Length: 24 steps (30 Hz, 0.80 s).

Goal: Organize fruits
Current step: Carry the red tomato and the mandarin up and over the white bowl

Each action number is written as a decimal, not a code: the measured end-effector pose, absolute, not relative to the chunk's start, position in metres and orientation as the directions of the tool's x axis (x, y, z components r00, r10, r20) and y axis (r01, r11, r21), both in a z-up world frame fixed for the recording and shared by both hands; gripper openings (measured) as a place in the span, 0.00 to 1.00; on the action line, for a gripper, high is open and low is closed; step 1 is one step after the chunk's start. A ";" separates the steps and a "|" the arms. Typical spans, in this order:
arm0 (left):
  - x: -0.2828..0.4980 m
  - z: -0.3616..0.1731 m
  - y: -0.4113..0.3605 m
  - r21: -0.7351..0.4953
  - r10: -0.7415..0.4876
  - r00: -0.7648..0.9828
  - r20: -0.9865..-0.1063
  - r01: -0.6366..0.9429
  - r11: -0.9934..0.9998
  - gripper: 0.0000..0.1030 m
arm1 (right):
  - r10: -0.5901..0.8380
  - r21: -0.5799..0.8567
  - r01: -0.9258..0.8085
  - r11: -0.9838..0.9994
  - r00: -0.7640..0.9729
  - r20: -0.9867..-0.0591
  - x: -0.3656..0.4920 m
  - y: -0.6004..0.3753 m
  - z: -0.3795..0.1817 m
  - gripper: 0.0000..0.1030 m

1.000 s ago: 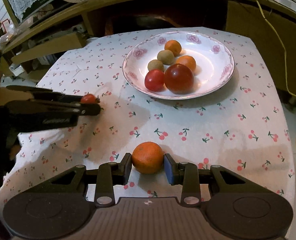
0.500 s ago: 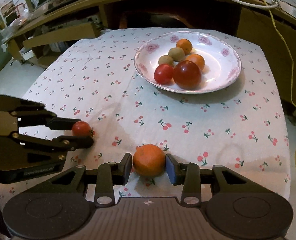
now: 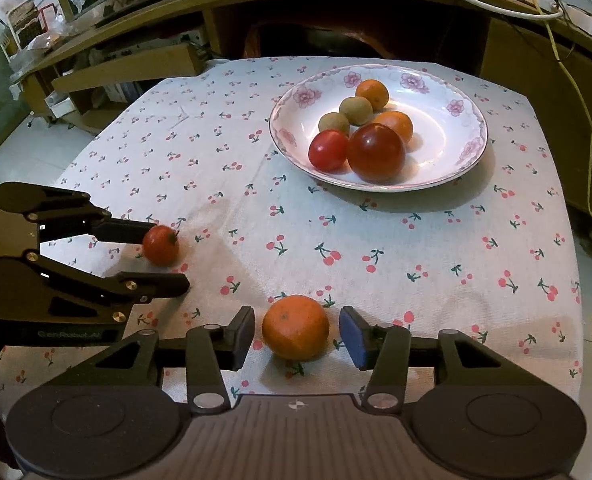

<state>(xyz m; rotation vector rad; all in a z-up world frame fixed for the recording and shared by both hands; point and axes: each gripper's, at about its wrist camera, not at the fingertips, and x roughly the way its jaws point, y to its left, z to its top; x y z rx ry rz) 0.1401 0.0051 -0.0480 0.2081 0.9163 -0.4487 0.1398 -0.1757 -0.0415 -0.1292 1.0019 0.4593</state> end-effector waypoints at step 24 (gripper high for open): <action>0.148 -0.042 -0.006 -0.015 -0.295 0.509 -0.809 0.484 0.875 0.33 | 0.303 0.101 -0.422 0.901 0.445 -0.843 0.139 -0.175 -0.039 0.33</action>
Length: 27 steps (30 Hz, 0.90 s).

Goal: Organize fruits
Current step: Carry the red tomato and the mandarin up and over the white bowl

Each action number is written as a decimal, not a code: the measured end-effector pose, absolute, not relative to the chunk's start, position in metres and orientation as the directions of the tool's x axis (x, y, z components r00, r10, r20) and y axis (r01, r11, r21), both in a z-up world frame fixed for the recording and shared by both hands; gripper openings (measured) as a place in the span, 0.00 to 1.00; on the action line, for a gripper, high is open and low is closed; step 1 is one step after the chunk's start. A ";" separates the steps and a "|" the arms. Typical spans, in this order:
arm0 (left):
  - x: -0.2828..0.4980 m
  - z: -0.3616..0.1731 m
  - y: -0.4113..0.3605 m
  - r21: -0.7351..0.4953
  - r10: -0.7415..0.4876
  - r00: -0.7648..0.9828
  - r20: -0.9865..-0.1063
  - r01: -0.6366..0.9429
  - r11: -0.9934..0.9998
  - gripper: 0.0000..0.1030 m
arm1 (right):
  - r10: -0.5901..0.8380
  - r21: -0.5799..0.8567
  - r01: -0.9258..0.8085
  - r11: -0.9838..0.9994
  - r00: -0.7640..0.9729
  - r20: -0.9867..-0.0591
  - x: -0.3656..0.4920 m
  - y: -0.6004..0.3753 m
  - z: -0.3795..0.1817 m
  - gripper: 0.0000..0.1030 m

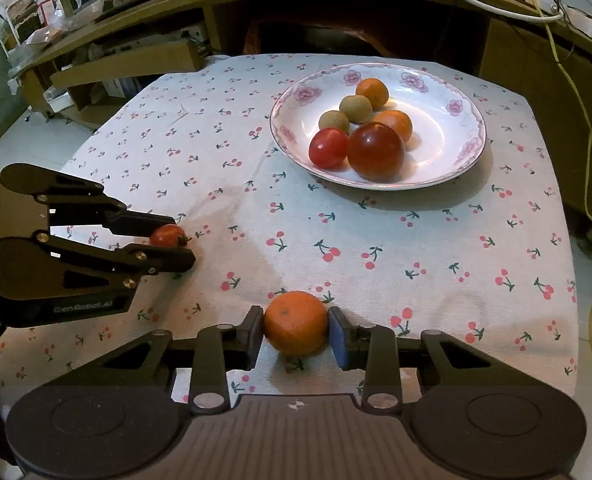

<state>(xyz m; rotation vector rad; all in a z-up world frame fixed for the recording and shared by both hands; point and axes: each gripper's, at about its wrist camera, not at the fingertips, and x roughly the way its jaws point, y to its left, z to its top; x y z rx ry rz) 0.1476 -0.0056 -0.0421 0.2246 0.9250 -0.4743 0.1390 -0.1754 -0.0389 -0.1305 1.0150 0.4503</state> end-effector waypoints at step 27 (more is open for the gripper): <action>0.190 0.007 -0.046 -0.011 -0.323 0.626 -0.709 0.449 0.894 0.32 | 0.292 0.104 -0.331 0.938 0.596 -0.748 0.172 -0.189 0.004 0.33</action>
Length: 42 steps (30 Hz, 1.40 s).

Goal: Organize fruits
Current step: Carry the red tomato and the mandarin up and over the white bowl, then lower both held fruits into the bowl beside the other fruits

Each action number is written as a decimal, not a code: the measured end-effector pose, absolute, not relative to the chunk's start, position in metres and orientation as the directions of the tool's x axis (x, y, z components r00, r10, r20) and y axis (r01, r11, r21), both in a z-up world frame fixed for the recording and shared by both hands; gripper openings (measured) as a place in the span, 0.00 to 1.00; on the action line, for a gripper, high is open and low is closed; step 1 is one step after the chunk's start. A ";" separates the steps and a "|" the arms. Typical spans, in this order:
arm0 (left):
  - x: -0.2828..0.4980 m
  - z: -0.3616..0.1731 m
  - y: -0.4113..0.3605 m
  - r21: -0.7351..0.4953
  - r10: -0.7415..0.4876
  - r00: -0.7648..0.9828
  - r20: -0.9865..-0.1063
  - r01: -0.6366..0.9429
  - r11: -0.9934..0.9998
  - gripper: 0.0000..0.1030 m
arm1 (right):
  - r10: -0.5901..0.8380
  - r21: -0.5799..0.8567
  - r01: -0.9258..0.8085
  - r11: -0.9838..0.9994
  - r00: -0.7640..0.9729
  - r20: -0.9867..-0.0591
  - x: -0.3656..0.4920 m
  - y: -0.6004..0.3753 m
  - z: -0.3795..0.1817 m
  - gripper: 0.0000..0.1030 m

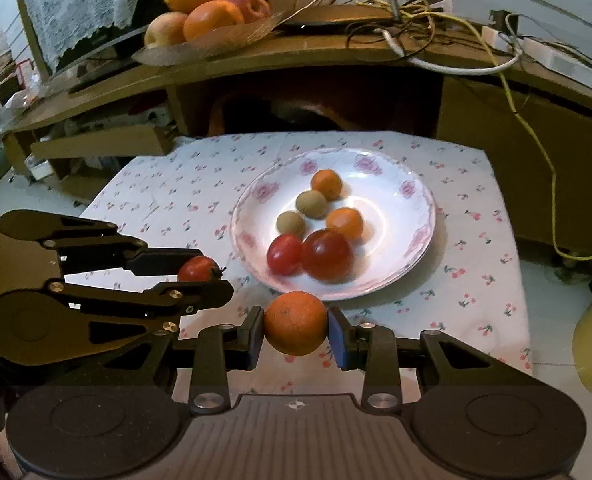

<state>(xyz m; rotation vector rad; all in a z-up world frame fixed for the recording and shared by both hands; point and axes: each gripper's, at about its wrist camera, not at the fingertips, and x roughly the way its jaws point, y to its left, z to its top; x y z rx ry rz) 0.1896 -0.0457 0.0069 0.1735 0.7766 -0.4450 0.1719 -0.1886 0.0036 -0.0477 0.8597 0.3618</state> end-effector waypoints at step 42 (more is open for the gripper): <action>0.246 0.005 -0.063 0.068 -0.238 0.687 -0.687 0.387 0.920 0.30 | 0.219 0.049 -0.262 0.964 0.674 -0.706 0.229 -0.191 0.003 0.35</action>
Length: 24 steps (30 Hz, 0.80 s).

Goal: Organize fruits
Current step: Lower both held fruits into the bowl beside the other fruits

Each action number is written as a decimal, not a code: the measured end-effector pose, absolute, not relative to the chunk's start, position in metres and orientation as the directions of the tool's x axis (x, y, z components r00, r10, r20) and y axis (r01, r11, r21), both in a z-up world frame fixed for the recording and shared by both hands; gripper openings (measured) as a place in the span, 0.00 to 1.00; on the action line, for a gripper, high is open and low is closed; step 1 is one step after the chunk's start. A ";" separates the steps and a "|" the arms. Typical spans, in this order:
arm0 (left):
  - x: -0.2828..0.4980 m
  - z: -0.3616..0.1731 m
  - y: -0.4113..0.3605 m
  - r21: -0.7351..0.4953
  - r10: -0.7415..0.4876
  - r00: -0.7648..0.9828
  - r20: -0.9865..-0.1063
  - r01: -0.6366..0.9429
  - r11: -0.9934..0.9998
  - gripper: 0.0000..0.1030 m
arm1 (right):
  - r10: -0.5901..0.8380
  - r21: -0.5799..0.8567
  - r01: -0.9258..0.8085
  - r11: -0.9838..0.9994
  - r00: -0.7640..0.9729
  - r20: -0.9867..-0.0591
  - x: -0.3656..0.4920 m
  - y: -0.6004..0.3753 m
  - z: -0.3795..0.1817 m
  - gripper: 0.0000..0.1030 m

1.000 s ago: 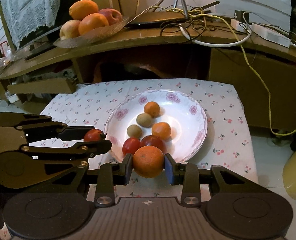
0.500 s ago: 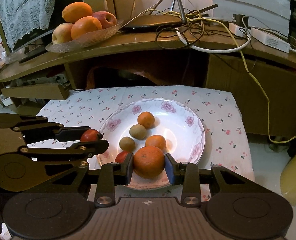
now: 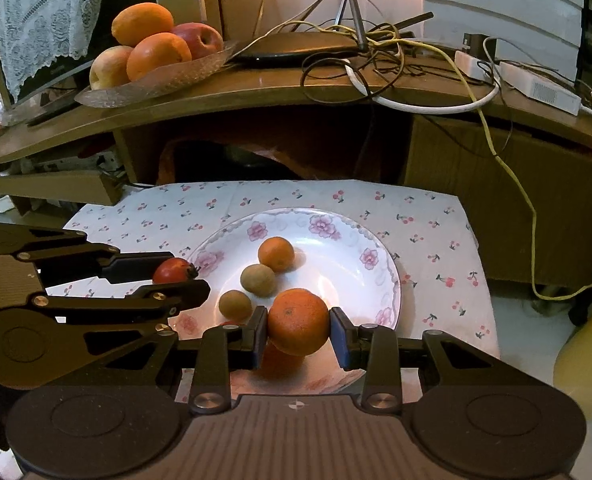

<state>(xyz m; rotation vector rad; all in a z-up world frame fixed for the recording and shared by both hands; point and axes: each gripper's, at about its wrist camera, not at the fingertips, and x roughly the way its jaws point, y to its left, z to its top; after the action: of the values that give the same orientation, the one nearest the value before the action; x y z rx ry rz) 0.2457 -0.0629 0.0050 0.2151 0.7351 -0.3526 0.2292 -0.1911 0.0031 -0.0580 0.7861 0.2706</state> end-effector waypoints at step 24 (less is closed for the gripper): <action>0.264 -0.006 -0.067 0.064 -0.226 0.678 -0.699 0.374 0.925 0.30 | 0.183 0.013 -0.249 0.968 0.672 -0.718 0.254 -0.192 -0.010 0.35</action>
<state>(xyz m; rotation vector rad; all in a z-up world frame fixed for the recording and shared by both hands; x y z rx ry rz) 0.2642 -0.0670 -0.0063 0.2085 0.7541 -0.3396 0.2543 -0.1918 -0.0096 -0.0881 0.7982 0.2435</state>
